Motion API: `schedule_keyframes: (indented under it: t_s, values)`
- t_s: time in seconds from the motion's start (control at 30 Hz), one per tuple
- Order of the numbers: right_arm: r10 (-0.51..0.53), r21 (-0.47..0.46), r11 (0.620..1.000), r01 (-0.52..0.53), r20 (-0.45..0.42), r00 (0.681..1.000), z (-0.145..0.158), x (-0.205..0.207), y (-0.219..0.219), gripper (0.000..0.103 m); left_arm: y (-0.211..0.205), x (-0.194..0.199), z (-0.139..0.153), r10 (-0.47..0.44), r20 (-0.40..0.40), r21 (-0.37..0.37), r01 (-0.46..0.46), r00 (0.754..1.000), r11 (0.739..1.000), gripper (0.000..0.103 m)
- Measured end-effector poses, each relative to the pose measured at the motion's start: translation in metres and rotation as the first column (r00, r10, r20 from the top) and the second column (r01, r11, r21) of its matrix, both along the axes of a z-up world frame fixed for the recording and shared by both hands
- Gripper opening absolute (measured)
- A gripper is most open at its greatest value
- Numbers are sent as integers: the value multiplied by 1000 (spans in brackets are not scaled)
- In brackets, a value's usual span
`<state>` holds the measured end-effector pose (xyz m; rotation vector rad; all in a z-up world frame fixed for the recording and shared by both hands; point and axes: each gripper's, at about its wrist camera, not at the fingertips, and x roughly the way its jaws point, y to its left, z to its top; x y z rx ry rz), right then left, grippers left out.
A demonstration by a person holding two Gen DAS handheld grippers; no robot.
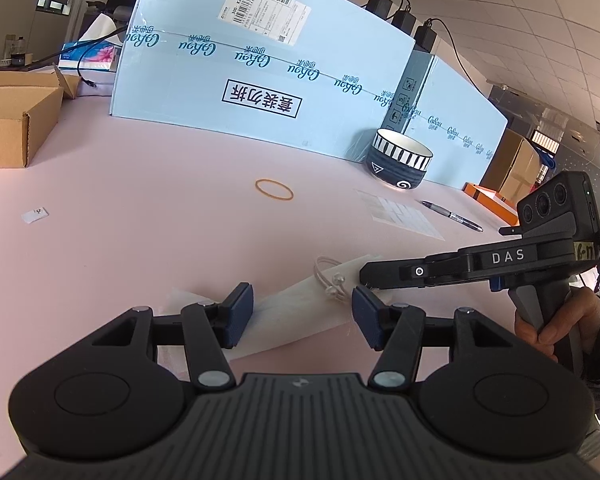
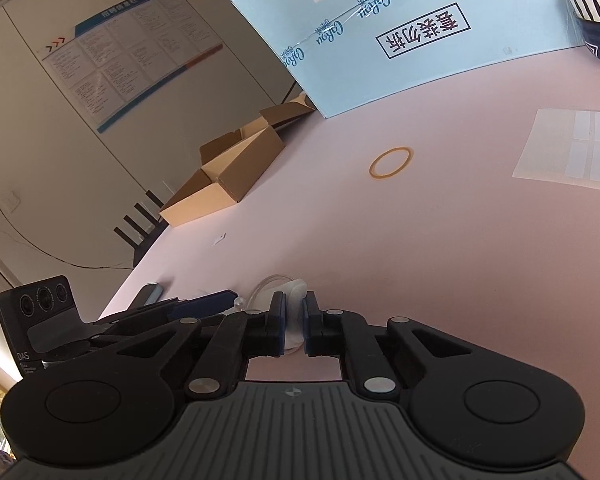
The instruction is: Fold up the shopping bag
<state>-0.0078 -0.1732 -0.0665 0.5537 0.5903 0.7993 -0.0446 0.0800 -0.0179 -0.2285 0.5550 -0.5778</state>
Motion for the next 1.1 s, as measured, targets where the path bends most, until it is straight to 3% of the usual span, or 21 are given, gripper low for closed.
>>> schedule_keyframes:
  t_s: [0.13, 0.33, 0.43, 0.53, 0.6, 0.67, 0.9, 1.1]
  values:
    - [-8, 33, 999, 8, 26, 1000, 5, -3, -4, 7, 19, -13, 2, -9, 36, -170, 15, 999, 985, 56]
    - [-4, 27, 1000, 3, 36, 999, 6, -5, -2, 7, 14, -25, 5, -9, 77, -193, 23, 997, 981, 55]
    - [-6, 53, 999, 4, 36, 999, 5, -8, -4, 7, 4, -19, 2, -32, 41, -183, 39, 999, 982, 55]
    - [-10, 75, 997, 8, 27, 1000, 3, -10, -7, 7, -5, -16, 4, -34, 33, -162, 39, 999, 986, 51]
    - [-12, 88, 996, 10, 25, 1000, 2, -11, -9, 7, -10, -15, 6, -24, 33, -116, 28, 999, 993, 27]
    - [-11, 105, 994, 8, 23, 1000, 2, -12, -12, 7, -14, -14, 7, -24, 30, -75, 26, 999, 997, 12]
    - [9, 151, 988, -12, 17, 1000, -1, -14, -16, 7, -26, -17, 13, 40, 72, 102, -47, 997, 994, 10]
    - [45, 178, 983, -46, 15, 999, -3, -17, -11, 7, -27, -14, 23, 57, 96, 143, -70, 994, 987, 10]
